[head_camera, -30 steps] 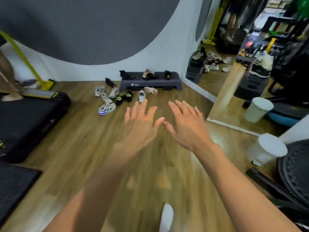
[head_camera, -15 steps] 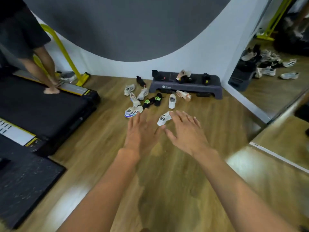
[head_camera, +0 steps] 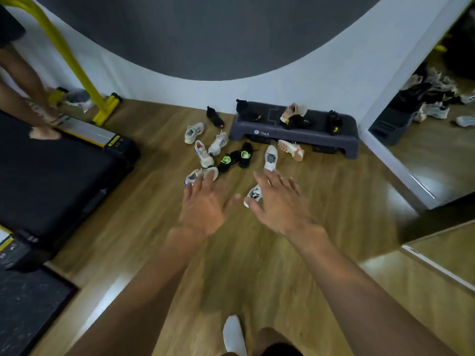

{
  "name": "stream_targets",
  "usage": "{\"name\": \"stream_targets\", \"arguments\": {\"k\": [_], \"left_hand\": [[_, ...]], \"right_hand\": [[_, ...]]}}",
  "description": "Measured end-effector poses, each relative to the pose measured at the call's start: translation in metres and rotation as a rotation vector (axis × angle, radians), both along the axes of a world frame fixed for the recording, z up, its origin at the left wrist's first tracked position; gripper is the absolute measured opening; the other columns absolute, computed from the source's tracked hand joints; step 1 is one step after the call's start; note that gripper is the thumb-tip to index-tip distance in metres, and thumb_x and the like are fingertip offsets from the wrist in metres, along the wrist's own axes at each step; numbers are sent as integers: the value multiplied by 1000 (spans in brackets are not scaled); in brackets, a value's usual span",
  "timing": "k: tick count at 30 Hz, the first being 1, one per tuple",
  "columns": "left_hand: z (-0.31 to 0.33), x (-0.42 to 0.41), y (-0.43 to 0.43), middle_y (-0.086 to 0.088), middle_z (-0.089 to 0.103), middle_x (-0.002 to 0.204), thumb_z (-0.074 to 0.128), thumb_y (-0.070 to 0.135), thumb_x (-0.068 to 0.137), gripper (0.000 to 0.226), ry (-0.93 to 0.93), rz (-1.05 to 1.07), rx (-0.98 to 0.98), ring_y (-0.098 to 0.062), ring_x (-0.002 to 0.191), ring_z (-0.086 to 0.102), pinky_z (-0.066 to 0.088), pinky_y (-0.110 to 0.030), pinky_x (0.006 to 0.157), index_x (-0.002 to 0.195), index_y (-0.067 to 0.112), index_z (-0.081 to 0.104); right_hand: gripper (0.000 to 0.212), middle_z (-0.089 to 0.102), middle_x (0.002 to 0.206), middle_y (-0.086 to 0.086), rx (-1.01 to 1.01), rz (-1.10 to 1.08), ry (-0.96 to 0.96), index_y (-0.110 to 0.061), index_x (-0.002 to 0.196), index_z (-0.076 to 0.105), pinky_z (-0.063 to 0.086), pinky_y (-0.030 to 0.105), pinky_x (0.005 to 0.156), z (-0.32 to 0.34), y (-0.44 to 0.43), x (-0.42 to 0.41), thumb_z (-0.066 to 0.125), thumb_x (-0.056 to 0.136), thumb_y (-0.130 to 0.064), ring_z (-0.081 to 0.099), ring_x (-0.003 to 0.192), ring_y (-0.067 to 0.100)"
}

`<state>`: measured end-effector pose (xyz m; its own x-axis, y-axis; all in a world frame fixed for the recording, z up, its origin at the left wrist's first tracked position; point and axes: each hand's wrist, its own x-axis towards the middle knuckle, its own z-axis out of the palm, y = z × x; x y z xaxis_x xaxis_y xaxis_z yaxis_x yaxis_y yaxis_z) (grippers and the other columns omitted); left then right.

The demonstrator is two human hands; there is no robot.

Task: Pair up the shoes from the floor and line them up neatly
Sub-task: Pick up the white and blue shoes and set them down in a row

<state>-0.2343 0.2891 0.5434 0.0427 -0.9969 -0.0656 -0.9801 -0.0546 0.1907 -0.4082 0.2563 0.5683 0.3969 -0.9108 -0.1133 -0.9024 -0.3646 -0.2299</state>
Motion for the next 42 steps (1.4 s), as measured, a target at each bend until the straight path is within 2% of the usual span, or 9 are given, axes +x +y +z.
{"name": "stream_targets", "arguments": {"k": [3, 7, 12, 17, 22, 28, 34, 38, 42], "left_hand": [[-6, 31, -56, -12, 43, 143, 15, 68, 84, 78, -1, 5, -20, -37, 133, 38, 28, -54, 110, 139, 23, 46], [-19, 70, -140, -10, 33, 151, 7, 71, 78, 85, -4, 29, 26, -36, 138, 30, 23, -52, 112, 140, 25, 43], [-35, 124, -239, -7, 34, 150, 39, 57, 94, 57, -15, 100, 80, -32, 137, 30, 23, -47, 112, 140, 24, 42], [-52, 187, -330, -8, 25, 155, 40, 54, 95, 57, -57, 100, 160, -32, 142, 23, 19, -49, 115, 143, 25, 36], [-94, 242, -410, -8, 33, 148, 40, 55, 95, 57, -55, 37, 205, -30, 139, 27, 22, -45, 113, 143, 25, 35], [-188, 307, -497, -9, 39, 142, 37, 55, 94, 56, 1, -159, 372, -32, 132, 35, 27, -47, 110, 140, 22, 39], [-311, 341, -559, -9, 44, 136, 36, 55, 93, 54, -11, -288, 495, -31, 126, 40, 32, -47, 105, 134, 21, 44], [-404, 352, -587, -9, 42, 140, 43, 52, 93, 54, 51, -269, 559, -34, 129, 39, 30, -47, 107, 137, 22, 41], [-515, 361, -596, -8, 43, 138, 44, 55, 90, 56, 50, -280, 611, -35, 127, 40, 31, -46, 103, 139, 29, 38]], "right_hand": [[67, 18, 158, 4, 11, -1, -14, -23, 150, 18, 18, 52, 116, -9, -57, 26, 38, 94, -54, 14, 147, 24], [66, 21, 158, 5, 30, 18, -28, -22, 150, 20, 19, 51, 116, -33, -142, 66, 38, 94, -54, 14, 146, 25], [66, 21, 158, 3, 116, 21, -50, -23, 150, 20, 20, 46, 116, -60, -247, 112, 38, 94, -53, 17, 146, 24], [64, 28, 154, 4, 168, 43, -48, -22, 147, 26, 25, 47, 113, -84, -336, 168, 41, 93, -53, 24, 142, 26], [66, 28, 154, 3, 242, -40, -64, -23, 147, 25, 27, 46, 111, -120, -406, 229, 43, 92, -54, 24, 142, 24], [65, 38, 146, 9, 375, -306, -65, -17, 145, 29, 37, 45, 102, -203, -461, 301, 50, 90, -45, 38, 132, 32], [69, 35, 148, 9, 551, -563, -101, -18, 148, 25, 36, 45, 106, -302, -495, 344, 53, 90, -43, 35, 134, 32], [68, 41, 144, 14, 645, -768, -280, -16, 148, 28, 36, 37, 105, -399, -511, 381, 56, 91, -41, 41, 131, 32], [66, 48, 138, 15, 736, -959, -442, -15, 146, 29, 39, 29, 94, -521, -527, 407, 59, 90, -33, 49, 124, 28]]}}
